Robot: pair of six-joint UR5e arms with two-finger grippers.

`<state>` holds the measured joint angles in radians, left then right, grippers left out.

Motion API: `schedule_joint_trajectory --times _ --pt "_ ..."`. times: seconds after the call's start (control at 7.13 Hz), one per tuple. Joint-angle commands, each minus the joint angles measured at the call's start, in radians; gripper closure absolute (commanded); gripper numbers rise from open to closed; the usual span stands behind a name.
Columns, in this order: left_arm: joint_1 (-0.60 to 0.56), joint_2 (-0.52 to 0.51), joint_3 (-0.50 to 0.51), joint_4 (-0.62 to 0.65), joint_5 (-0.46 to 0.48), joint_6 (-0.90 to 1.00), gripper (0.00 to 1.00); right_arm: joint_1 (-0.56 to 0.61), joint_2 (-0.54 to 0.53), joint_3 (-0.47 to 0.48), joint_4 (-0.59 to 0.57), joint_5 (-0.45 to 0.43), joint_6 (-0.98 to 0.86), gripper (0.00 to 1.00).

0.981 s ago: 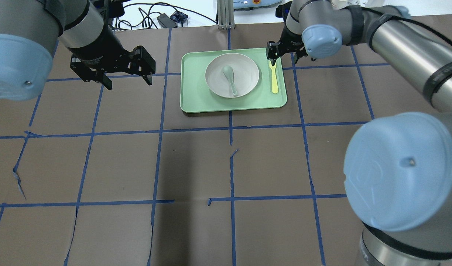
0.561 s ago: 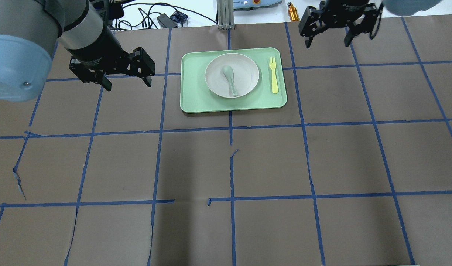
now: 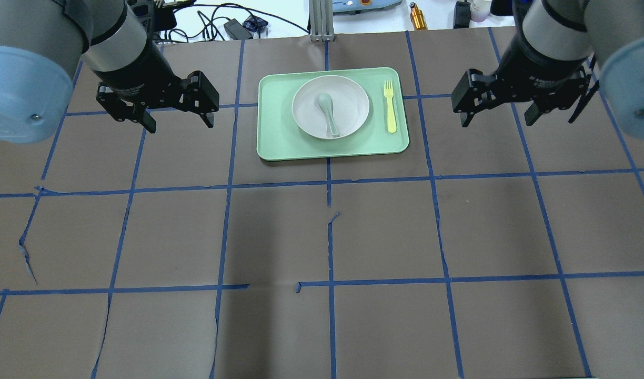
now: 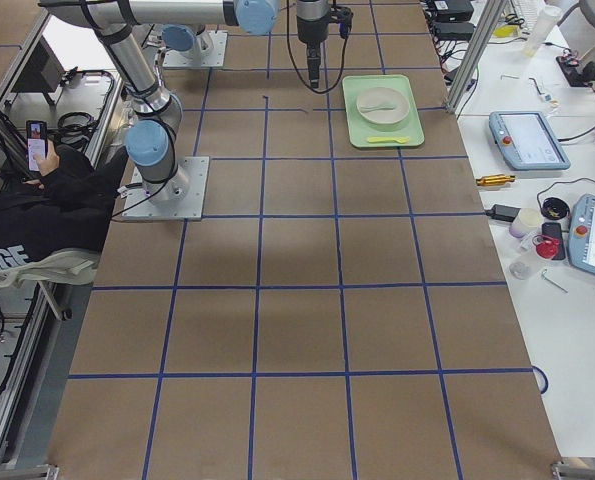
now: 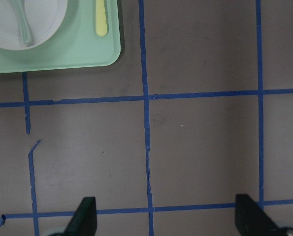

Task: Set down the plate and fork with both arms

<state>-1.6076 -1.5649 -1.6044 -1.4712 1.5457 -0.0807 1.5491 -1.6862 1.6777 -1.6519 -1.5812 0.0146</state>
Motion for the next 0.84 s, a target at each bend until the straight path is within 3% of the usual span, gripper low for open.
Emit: schedule_joint_trajectory --times 0.0,0.7 --pt "0.000 -0.003 0.000 -0.001 0.004 -0.001 0.00 0.002 0.031 -0.056 0.078 0.010 -0.001 0.00" --pt "0.000 0.000 -0.002 -0.001 0.016 -0.001 0.00 0.006 0.042 -0.073 0.096 0.012 -0.001 0.00"
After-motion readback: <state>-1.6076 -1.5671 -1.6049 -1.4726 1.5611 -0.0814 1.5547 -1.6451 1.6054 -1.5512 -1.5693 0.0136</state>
